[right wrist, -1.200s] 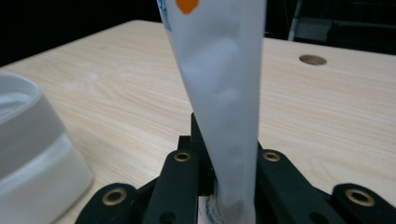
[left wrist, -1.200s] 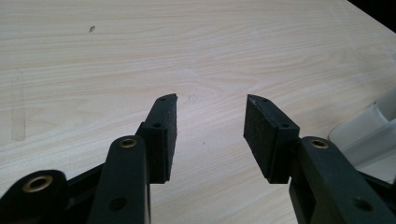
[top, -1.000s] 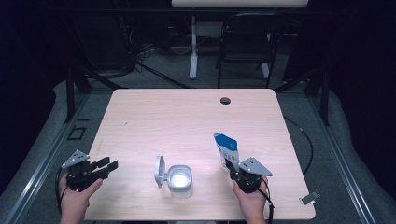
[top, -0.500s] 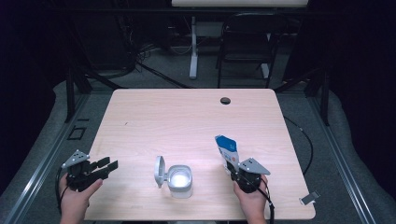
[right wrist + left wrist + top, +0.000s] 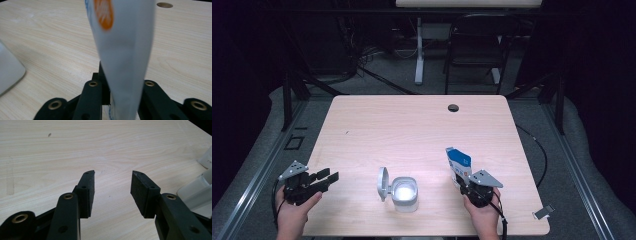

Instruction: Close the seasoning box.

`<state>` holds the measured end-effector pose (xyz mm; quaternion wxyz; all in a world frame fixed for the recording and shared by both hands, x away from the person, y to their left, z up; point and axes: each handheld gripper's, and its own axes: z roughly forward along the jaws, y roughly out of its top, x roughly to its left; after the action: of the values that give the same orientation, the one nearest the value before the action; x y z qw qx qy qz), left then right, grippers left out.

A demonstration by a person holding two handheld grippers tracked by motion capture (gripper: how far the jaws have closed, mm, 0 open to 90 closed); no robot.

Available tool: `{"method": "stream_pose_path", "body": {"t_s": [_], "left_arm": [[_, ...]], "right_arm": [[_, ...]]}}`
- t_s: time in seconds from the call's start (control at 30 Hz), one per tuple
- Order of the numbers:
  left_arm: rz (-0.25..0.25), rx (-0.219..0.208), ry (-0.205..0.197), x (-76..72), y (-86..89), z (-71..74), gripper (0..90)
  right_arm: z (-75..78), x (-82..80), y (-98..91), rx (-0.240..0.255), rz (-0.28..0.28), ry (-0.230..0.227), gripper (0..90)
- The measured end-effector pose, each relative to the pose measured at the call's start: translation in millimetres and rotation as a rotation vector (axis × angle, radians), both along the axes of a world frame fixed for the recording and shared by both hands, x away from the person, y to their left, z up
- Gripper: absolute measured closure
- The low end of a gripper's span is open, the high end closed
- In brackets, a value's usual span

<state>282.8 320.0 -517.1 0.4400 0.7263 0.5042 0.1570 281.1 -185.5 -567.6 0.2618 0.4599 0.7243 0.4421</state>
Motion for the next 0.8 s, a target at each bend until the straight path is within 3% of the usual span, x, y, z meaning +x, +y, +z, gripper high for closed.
{"method": "stream_pose_path", "body": {"t_s": [0.1,0.2,0.23,0.8], "left_arm": [[0.003,-0.006,-0.003,0.1,0.5,0.0,54.9],[0.005,-0.003,0.000,0.3,1.2,-0.2,54.9],[0.004,-0.002,0.001,0.4,1.0,-0.4,54.9],[0.003,-0.013,-0.012,-1.2,-0.4,2.4,54.5]], "right_arm": [[-0.7,-0.8,-1.5,-0.017,0.002,-0.008,71.3],[-1.2,-2.5,-5.2,0.009,0.010,-0.006,67.4],[-1.0,-4.3,-6.7,0.003,0.017,-0.019,61.5],[4.6,-14.0,-10.5,0.018,0.036,-0.033,47.8]]}}
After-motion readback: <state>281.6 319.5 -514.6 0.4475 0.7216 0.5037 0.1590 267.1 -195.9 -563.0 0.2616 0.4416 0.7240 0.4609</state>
